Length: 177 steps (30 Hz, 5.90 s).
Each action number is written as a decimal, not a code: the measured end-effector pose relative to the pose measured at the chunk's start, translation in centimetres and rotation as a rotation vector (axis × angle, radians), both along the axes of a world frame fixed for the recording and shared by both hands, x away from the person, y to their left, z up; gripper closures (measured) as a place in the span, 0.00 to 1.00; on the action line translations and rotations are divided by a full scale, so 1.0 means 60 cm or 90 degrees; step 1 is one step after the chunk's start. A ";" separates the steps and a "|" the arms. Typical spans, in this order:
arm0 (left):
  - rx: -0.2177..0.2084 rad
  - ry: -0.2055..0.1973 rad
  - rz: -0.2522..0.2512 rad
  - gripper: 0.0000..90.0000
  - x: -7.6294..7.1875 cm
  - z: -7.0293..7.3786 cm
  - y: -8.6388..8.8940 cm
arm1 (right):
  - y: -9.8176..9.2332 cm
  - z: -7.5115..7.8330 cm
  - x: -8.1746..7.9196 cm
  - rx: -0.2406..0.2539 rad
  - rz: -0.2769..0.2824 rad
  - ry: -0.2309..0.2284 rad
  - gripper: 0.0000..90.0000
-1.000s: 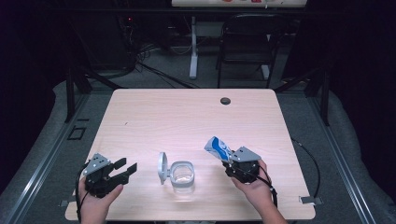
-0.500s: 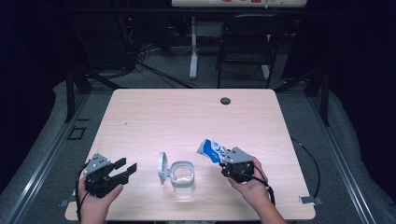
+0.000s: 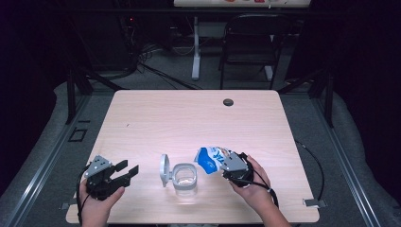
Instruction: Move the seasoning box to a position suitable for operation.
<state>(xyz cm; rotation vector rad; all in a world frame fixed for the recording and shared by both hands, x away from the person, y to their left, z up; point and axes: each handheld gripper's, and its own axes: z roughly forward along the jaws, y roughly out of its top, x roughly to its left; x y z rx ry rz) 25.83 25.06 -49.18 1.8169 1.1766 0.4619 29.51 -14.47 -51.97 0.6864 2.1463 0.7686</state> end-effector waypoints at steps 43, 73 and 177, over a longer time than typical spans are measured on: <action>0.001 0.002 0.001 0.55 0.001 0.000 0.001 | 0.023 0.003 -0.010 -0.120 0.024 -0.074 0.59; 0.001 0.001 0.001 0.55 0.001 0.000 0.001 | 0.029 0.000 -0.014 -0.210 0.036 -0.138 0.60; -0.002 -0.001 0.002 0.55 0.001 -0.001 0.002 | 0.048 0.010 -0.006 -0.377 0.034 -0.230 0.62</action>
